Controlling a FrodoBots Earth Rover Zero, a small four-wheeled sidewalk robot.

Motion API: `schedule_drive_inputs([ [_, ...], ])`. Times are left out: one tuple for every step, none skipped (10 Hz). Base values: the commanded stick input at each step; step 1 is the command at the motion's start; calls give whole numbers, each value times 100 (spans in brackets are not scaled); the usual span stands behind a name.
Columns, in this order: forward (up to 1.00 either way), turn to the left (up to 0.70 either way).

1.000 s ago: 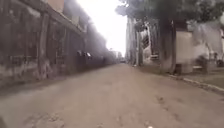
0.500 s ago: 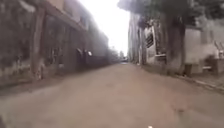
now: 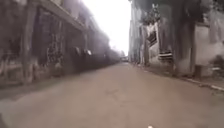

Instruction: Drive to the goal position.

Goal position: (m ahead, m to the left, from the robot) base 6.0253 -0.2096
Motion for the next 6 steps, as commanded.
schedule_drive_inputs([
  [85,1],
  [85,-10],
  [85,-26],
  [85,-29],
  [85,-22],
  [85,-4],
])
